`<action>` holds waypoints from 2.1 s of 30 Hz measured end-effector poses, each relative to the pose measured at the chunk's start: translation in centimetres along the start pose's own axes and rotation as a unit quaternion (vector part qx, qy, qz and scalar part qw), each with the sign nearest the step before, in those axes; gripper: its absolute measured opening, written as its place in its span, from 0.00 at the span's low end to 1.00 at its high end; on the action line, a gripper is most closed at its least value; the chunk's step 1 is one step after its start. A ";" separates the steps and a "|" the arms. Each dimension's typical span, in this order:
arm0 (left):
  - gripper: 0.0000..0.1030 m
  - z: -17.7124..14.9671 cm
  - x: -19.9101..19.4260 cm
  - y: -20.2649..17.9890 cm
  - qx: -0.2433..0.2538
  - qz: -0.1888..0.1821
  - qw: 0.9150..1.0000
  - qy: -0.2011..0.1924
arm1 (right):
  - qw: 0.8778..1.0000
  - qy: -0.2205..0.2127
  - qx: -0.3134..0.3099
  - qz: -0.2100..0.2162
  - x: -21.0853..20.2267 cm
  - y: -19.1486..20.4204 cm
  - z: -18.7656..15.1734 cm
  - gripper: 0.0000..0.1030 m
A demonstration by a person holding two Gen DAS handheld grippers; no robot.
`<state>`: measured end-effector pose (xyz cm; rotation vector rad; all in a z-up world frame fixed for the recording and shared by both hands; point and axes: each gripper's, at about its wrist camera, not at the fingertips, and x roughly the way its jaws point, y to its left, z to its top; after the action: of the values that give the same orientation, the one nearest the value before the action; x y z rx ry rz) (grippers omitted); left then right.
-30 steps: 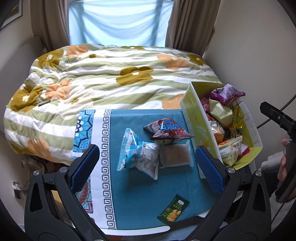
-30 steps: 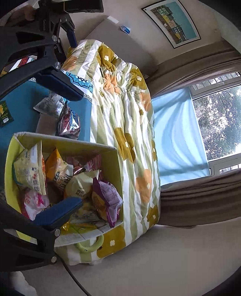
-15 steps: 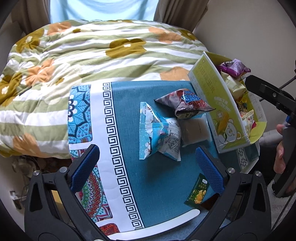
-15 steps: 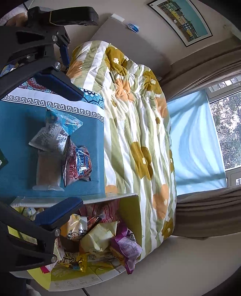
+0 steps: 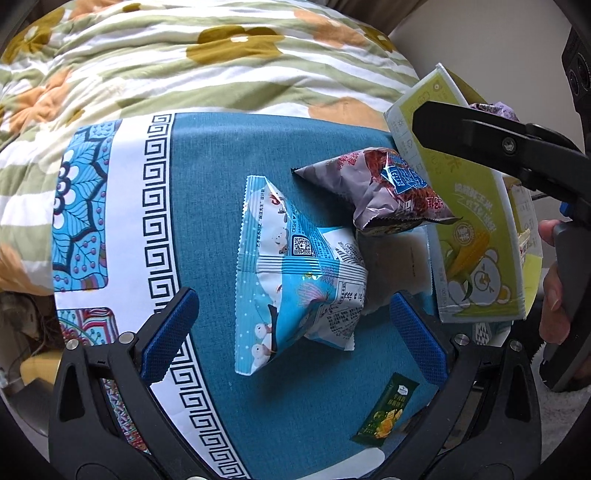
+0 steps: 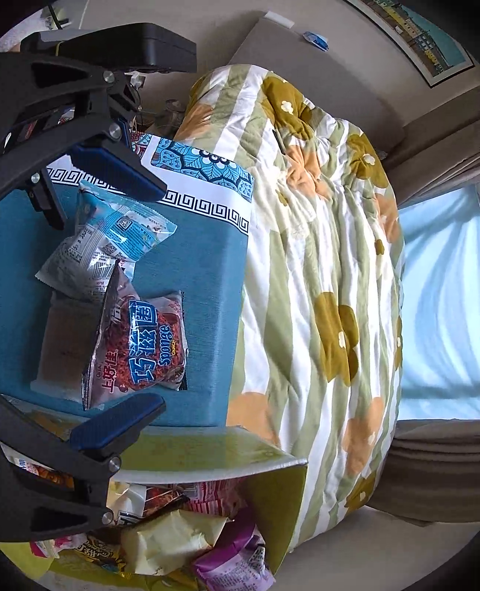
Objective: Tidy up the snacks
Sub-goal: 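Grasp the blue-and-white bag with the left tool while the right tool grasps the red Sponge bag, then carry the blue bag with the left tool while the right tool carries the Sponge bag to the box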
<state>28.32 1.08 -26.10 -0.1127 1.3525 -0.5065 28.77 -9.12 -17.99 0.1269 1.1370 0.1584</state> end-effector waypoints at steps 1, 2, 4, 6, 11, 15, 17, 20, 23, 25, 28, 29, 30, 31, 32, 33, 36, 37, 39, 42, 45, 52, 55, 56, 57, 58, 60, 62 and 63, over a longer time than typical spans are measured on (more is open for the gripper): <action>0.99 0.1 0.6 0.0 -0.005 -0.002 1.000 0.004 | 1.000 0.006 -0.005 -0.002 0.6 -0.1 0.4 1.00; 0.99 0.2 1.2 -0.1 -0.008 -0.003 1.000 0.010 | 1.000 0.010 -0.011 -0.001 1.2 -0.1 0.8 1.00; 0.99 0.2 2.3 -0.3 -0.010 -0.003 1.000 0.021 | 0.999 0.022 -0.023 0.003 2.3 -0.2 1.4 1.00; 0.99 0.2 3.2 -0.3 -0.020 -0.006 0.999 0.025 | 0.999 0.035 -0.035 0.003 3.3 -0.1 1.8 1.00; 0.99 0.1 4.7 -0.1 -0.038 0.000 0.999 0.024 | 0.997 0.069 -0.042 0.003 5.5 -0.5 2.1 1.00; 0.76 -0.2 5.1 -0.2 -0.039 -0.028 0.999 0.018 | 0.994 0.092 -0.049 0.001 6.6 -0.7 1.7 1.00; 0.72 -0.4 5.2 -0.2 -0.036 -0.021 0.999 0.015 | 0.993 0.103 -0.050 -0.001 7.1 -0.8 1.5 1.00; 0.70 -0.5 4.8 0.4 -0.045 -0.026 0.999 0.011 | 0.992 0.115 -0.043 -0.002 7.6 -1.3 1.5 1.00; 0.69 -0.7 4.2 1.3 -0.047 -0.017 0.999 0.004 | 0.991 0.125 -0.036 -0.006 7.9 -1.8 1.5 0.99; 0.69 -0.8 3.8 1.6 -0.047 -0.008 0.999 0.000 | 0.990 0.134 -0.034 -0.013 8.1 -1.9 1.5 0.97; 0.69 -1.0 3.1 2.4 -0.050 0.005 0.999 -0.005 | 0.988 0.145 -0.037 -0.024 8.7 -1.7 1.5 0.97; 0.69 -0.9 2.8 2.7 -0.052 0.008 0.999 -0.007 | 0.988 0.149 -0.038 -0.027 9.0 -1.7 1.4 0.97; 0.69 -1.0 2.5 2.9 -0.053 0.011 0.998 -0.009 | 0.987 0.153 -0.036 -0.028 9.3 -1.8 1.3 0.97; 0.69 -1.0 2.2 3.1 -0.055 0.012 0.998 -0.012 | 0.986 0.159 -0.032 -0.027 9.5 -2.0 1.2 0.96; 0.69 -1.0 1.9 3.4 -0.057 0.014 0.998 -0.014 | 0.986 0.163 -0.026 -0.025 9.7 -2.3 1.1 0.94; 0.69 -1.0 1.7 3.6 -0.058 0.015 0.998 -0.016 | 0.985 0.167 -0.020 -0.023 10.0 -2.5 0.9 0.92; 0.69 -1.2 0.9 3.9 -0.059 0.018 0.998 -0.020 | 0.985 0.173 -0.007 -0.026 10.3 -3.1 0.6 0.80; 0.69 -1.2 0.7 4.0 -0.059 0.018 0.998 -0.021 | 0.985 0.172 -0.002 -0.021 10.3 -3.3 0.5 0.75; 0.69 -1.6 0.2 4.1 -0.059 0.019 0.998 -0.024 | 0.986 0.165 0.007 -0.018 10.0 -3.5 0.4 0.69; 0.69 -1.9 -0.7 4.2 -0.058 0.022 0.998 -0.032 | 0.989 0.149 0.012 -0.013 9.3 -3.3 0.3 0.64; 0.69 -2.0 -2.1 4.2 -0.054 0.026 0.997 -0.042 | 0.991 0.131 0.017 0.001 8.1 -2.9 0.3 0.60; 0.69 -1.5 -6.9 3.2 -0.022 0.040 0.996 -0.076 | 0.997 0.067 0.027 0.019 3.1 -1.0 0.5 0.56; 0.69 -1.1 -9.2 2.3 -0.002 0.043 0.995 -0.092 | 0.999 0.032 0.033 0.020 0.1 -0.5 0.5 0.55; 0.69 -0.9 -10.0 1.9 0.006 0.042 0.994 -0.097 | 0.999 0.019 0.037 0.022 -1.0 -0.4 0.4 0.55; 0.69 -0.7 -10.7 1.4 0.014 0.041 0.994 -0.103 | 0.999 0.006 0.040 0.022 -2.1 -0.4 0.3 0.55; 0.69 -0.6 -11.3 0.9 0.022 0.041 0.993 -0.108 | 0.999 -0.006 0.043 0.021 -3.2 -0.4 0.1 0.55; 0.69 -0.2 -12.4 -0.3 0.038 0.035 0.992 -0.116 | 0.998 -0.031 0.053 0.018 -5.4 -0.5 -0.2 0.55; 0.69 0.3 -13.4 -1.8 0.054 0.025 0.990 -0.125 | 0.996 -0.054 0.066 0.012 -7.6 -0.9 -0.8 0.55; 0.69 0.5 -13.7 -2.6 0.062 0.021 0.989 -0.129 | 0.995 -0.064 0.072 0.010 -8.6 -1.2 -1.1 0.55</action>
<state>26.32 4.27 -12.61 -0.0446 1.0665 -0.5212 24.27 -11.96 -11.00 0.2722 1.0189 0.0840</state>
